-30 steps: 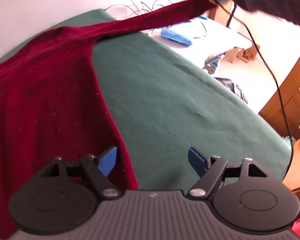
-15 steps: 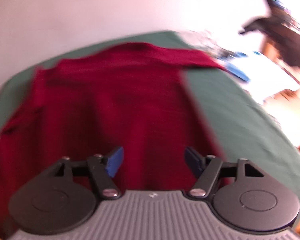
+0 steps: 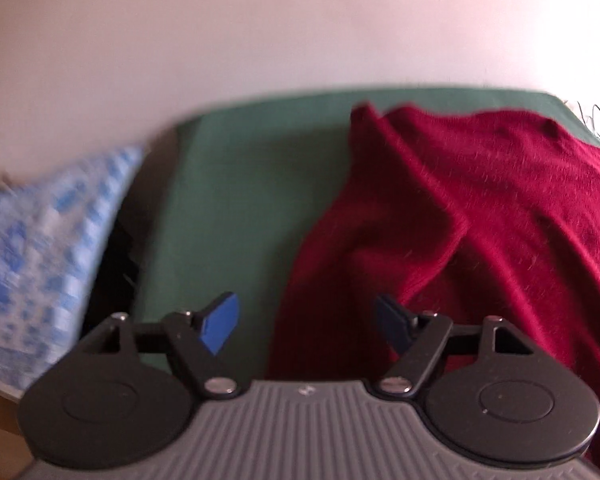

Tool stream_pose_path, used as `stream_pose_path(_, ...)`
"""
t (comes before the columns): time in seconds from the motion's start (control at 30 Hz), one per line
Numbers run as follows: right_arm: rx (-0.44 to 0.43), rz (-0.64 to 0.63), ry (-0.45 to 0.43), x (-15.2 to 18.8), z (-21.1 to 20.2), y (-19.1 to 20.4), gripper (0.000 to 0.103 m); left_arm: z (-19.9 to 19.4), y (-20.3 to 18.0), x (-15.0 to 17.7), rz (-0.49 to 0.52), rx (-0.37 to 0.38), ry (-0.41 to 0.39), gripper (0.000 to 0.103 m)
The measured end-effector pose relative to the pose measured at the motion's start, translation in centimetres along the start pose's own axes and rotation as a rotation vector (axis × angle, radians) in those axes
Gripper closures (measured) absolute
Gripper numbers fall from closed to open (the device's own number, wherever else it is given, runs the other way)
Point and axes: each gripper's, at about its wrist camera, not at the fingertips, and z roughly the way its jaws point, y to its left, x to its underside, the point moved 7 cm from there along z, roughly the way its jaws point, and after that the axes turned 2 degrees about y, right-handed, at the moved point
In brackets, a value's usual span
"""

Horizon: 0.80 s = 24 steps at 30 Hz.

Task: Fold clothes
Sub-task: 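Grasp the sweater hem with the right tool and pull it flat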

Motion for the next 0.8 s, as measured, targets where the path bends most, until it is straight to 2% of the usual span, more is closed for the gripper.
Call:
stream_pose_path(0.07,0.056,0.033,0.008,0.4,0.1,1.0,0.094,1.9,0.2,0.5,0.04,0.021,0.035,0.032)
stream_pose_path(0.13,0.093,0.074,0.006,0.3,-0.1,2.0,0.094,2.5,0.5,1.0,0.035,0.081,0.032,0.042)
stream_pose_path(0.17,0.108,0.094,0.003,0.2,-0.3,2.5,0.093,2.8,0.6,1.2,0.031,0.111,0.029,0.056)
stream_pose_path(0.2,0.123,0.114,0.001,0.1,-0.4,3.0,0.093,2.8,0.6,1.3,0.035,0.13,0.016,0.066)
stream_pose_path(0.23,0.135,0.125,-0.003,0.2,-0.6,3.3,0.093,2.7,0.6,1.4,0.041,0.146,0.002,0.085)
stream_pose_path(0.27,0.146,0.13,-0.006,0.1,-0.7,3.7,0.093,2.6,0.5,1.5,0.041,0.171,0.001,0.098)
stream_pose_path(0.43,0.18,0.135,-0.021,-0.8,-0.9,4.3,0.091,1.2,0.8,1.7,0.02,0.157,-0.014,0.099)
stream_pose_path(0.57,0.184,0.12,-0.039,-1.8,-1.0,4.3,0.086,-1.8,2.7,-1.8,0.102,0.036,-0.069,0.099)
stream_pose_path(0.67,0.188,0.11,-0.041,-2.4,-0.6,4.5,0.085,-4.3,5.2,-5.6,0.197,-0.114,-0.124,0.099)
stream_pose_path(0.7,0.187,0.105,-0.041,-2.6,-0.5,4.6,0.085,-4.9,6.6,-6.9,0.209,-0.159,-0.133,0.099)
stream_pose_path(0.8,0.189,0.094,-0.039,-2.8,-0.1,4.9,0.084,-5.3,11.1,-9.2,0.196,-0.234,-0.108,0.098)
